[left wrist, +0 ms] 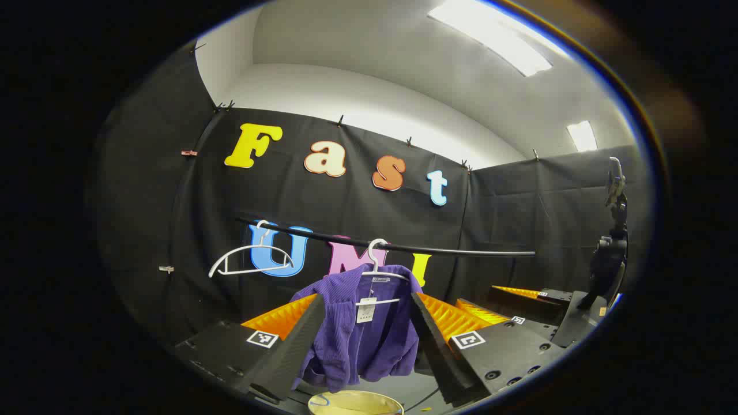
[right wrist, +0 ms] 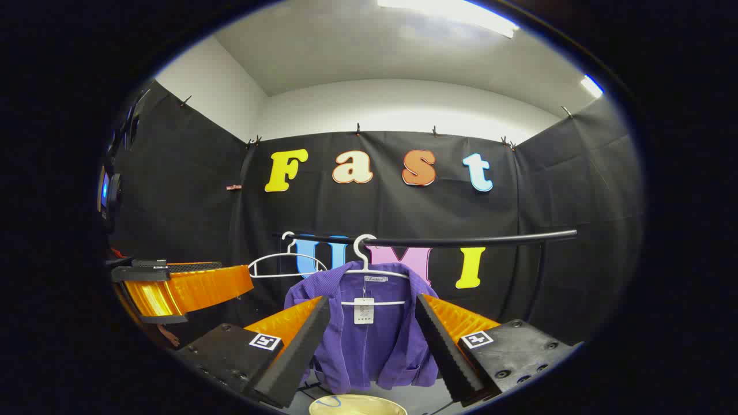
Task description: Grasp the clothes on the hanger with both hands and then place them into the laundry hamper below.
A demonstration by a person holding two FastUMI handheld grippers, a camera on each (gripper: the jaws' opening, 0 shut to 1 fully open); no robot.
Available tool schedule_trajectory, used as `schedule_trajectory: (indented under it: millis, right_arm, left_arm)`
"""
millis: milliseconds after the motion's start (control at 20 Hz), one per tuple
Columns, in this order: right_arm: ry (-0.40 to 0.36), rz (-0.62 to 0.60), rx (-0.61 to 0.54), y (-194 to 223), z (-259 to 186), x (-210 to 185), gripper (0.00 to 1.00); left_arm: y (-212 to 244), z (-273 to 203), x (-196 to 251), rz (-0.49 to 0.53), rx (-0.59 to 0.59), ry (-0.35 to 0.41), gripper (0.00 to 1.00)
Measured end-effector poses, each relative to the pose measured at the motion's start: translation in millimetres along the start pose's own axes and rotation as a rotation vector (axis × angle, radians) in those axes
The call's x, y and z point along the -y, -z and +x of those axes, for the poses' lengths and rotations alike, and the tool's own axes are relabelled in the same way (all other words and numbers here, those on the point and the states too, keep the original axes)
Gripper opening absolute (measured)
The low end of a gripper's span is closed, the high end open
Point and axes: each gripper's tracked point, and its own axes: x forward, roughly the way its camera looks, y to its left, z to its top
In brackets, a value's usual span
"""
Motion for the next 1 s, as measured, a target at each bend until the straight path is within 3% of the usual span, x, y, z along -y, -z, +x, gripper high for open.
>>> schedule_trajectory:
  millis: [1000]
  right_arm:
    - [0.026,0.014,0.003,-1.4,5.4,18.3,0.97]
  left_arm:
    - [1.2,8.1,3.2,-0.005,0.016,0.002,0.93]
